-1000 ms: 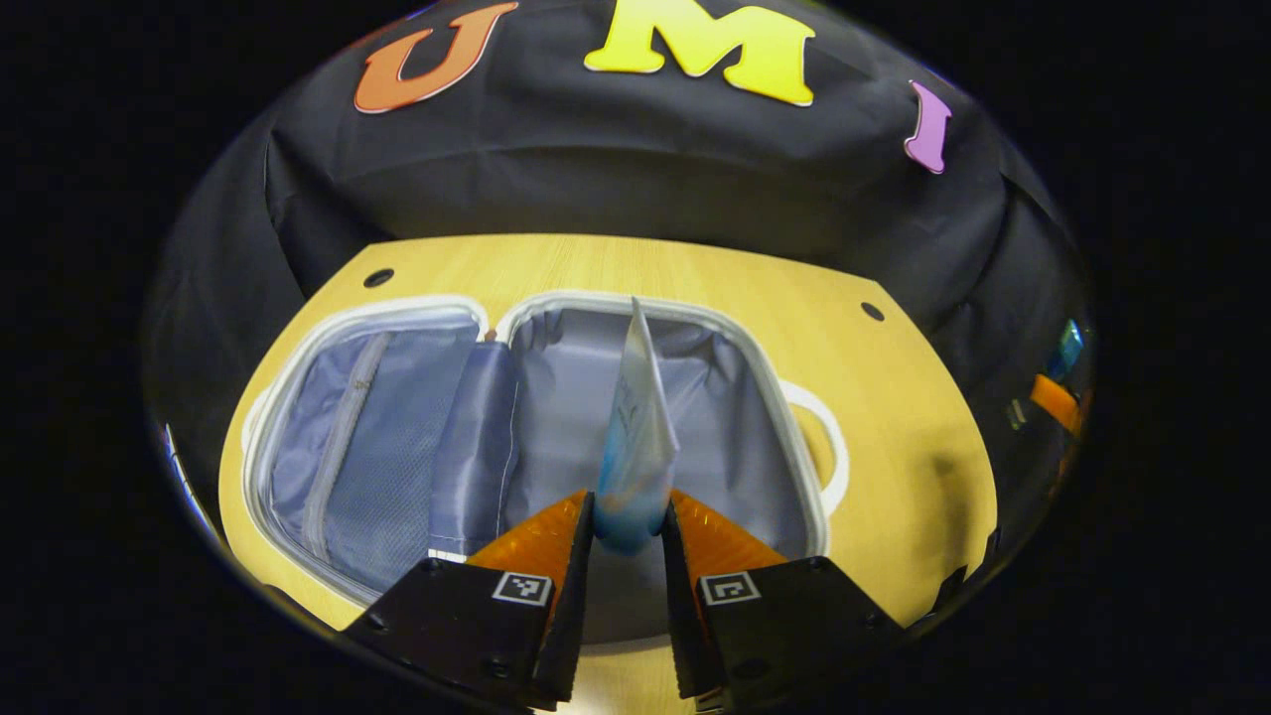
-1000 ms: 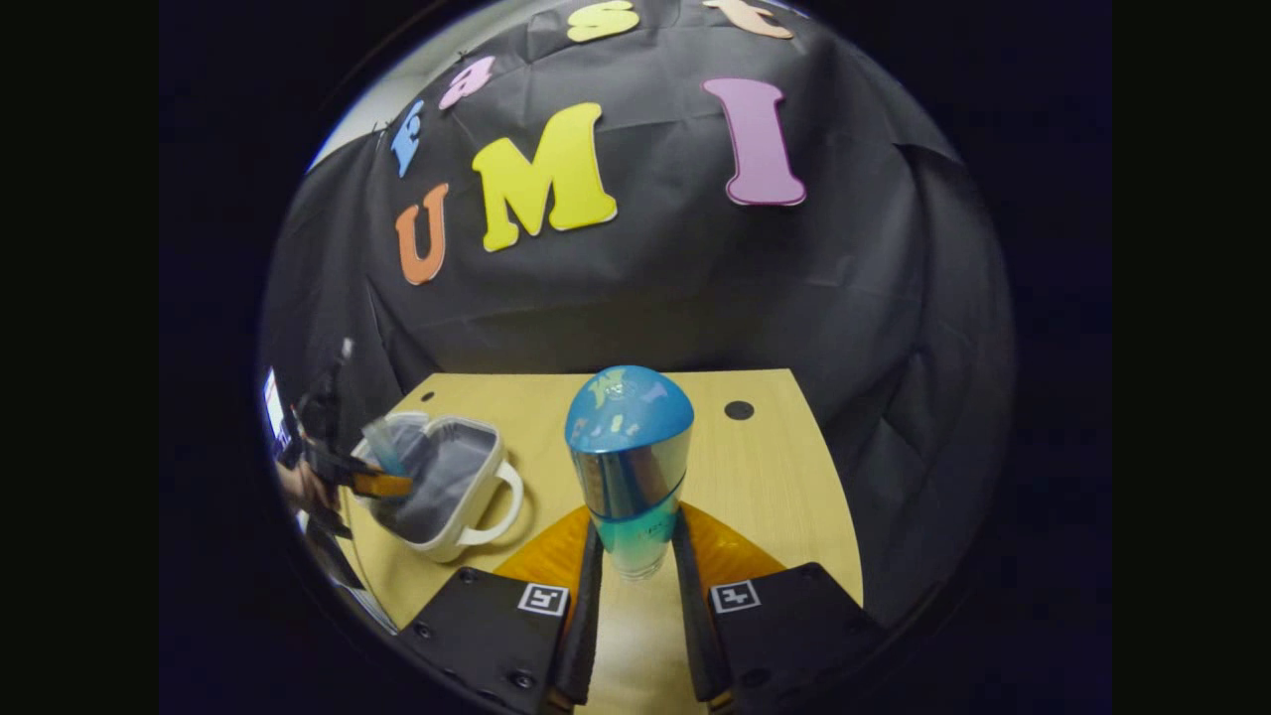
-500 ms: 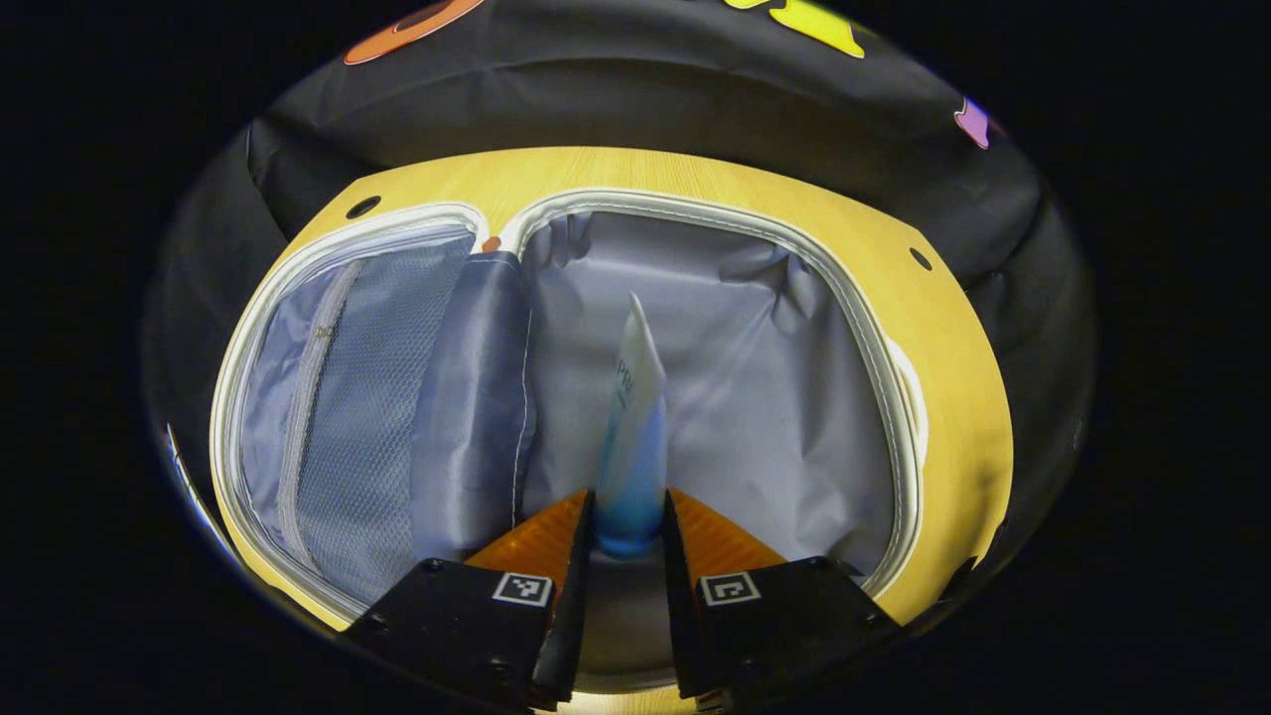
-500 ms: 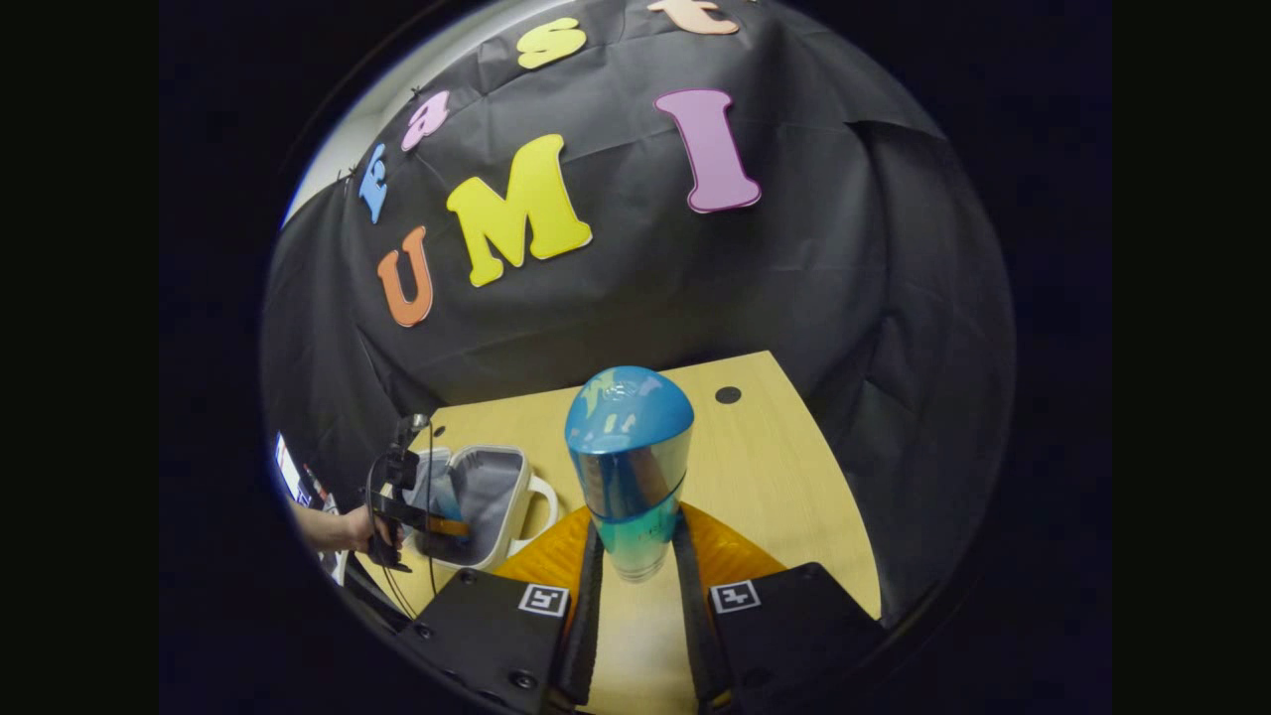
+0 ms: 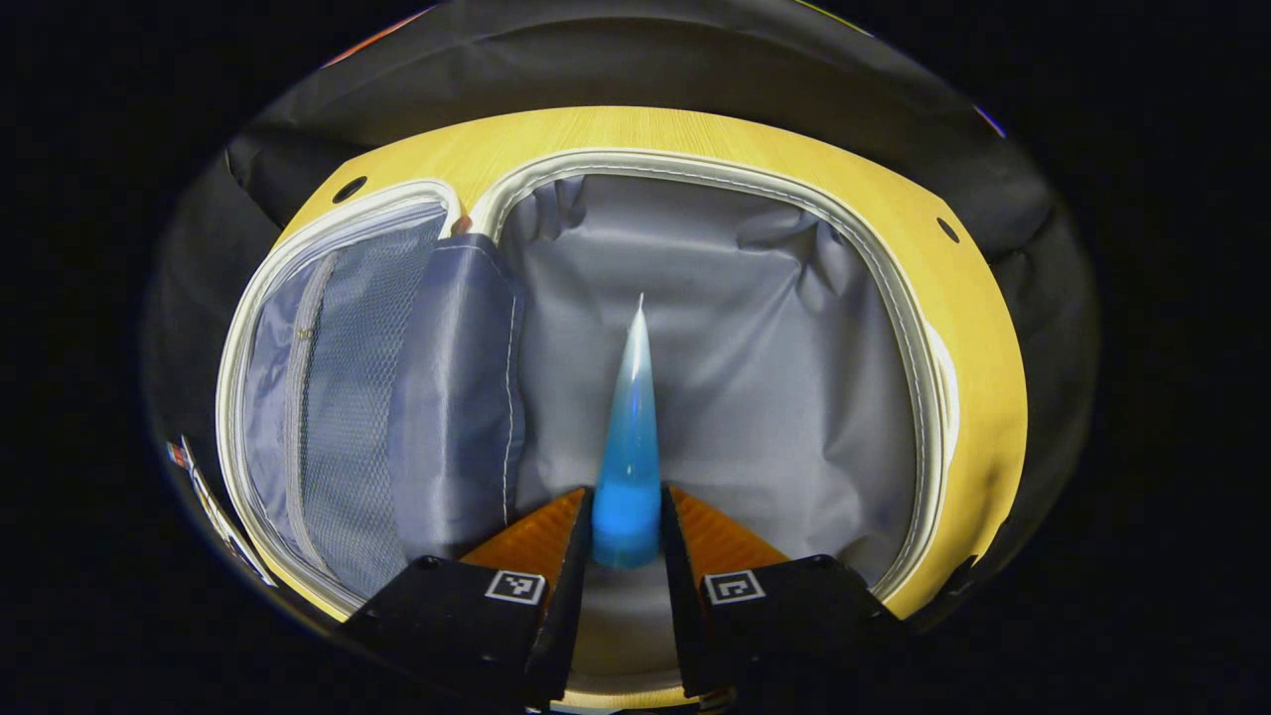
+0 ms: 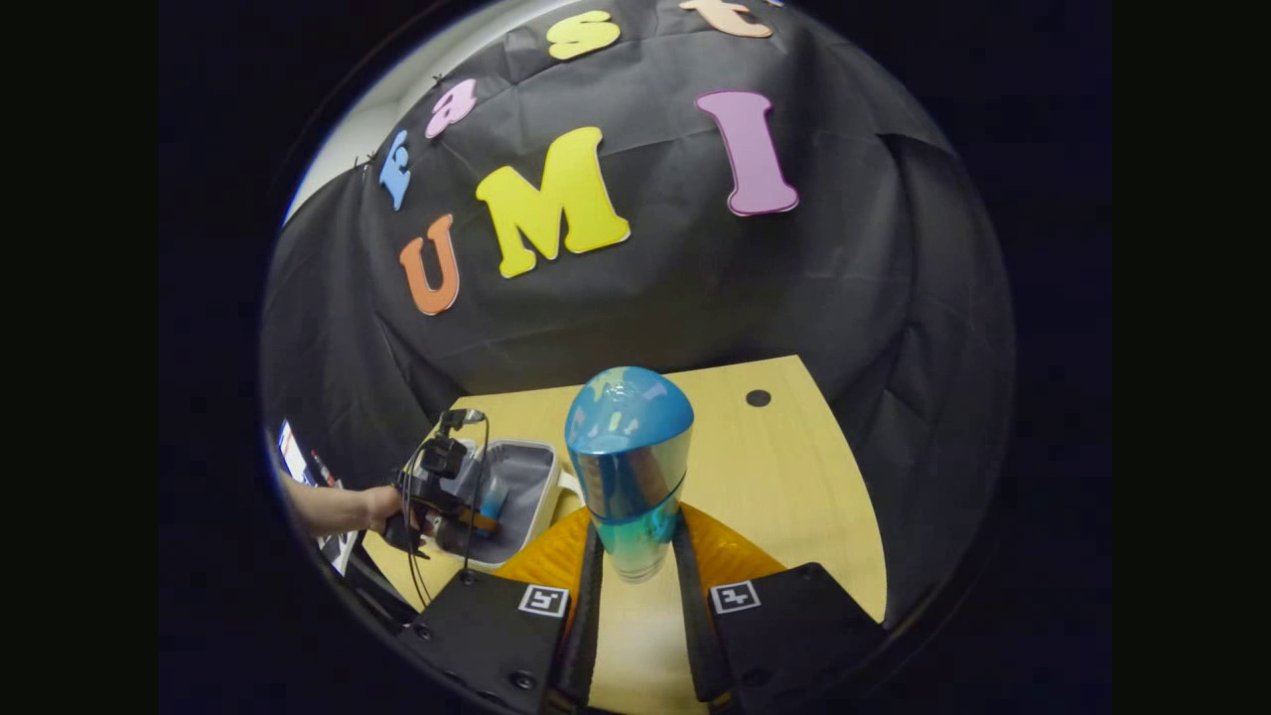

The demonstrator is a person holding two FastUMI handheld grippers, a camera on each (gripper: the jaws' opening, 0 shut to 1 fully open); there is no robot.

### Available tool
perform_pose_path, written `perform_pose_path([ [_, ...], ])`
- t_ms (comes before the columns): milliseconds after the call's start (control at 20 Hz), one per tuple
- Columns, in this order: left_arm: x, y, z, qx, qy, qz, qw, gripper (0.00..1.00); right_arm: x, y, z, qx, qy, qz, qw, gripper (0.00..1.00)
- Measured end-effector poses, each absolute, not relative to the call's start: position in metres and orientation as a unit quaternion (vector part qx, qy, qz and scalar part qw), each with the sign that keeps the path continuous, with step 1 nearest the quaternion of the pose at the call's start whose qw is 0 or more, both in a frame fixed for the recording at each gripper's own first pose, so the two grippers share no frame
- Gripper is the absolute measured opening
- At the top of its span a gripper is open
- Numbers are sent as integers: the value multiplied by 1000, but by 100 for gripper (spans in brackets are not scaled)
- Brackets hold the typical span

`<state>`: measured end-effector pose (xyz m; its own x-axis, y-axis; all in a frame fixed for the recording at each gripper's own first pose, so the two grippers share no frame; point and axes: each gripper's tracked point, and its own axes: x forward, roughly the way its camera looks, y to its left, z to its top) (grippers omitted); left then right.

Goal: First open the suitcase, pack the skin care products into it, and then close the suitcase.

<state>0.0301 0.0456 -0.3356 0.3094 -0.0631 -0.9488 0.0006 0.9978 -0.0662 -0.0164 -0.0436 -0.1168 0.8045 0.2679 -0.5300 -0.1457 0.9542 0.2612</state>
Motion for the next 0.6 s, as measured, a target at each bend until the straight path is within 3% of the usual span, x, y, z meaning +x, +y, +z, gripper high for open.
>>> perform_pose_path([
  [150,28,37,-320,-29,575,-25,817,74,-20,-19,-120,89,304,138,938,35],
  [250,27,34,-302,-29,553,-33,832,86,-18,3,-120,79,309,160,934,35],
  [600,-14,69,-219,-77,424,-11,902,89,9,131,-136,67,343,264,899,35],
])
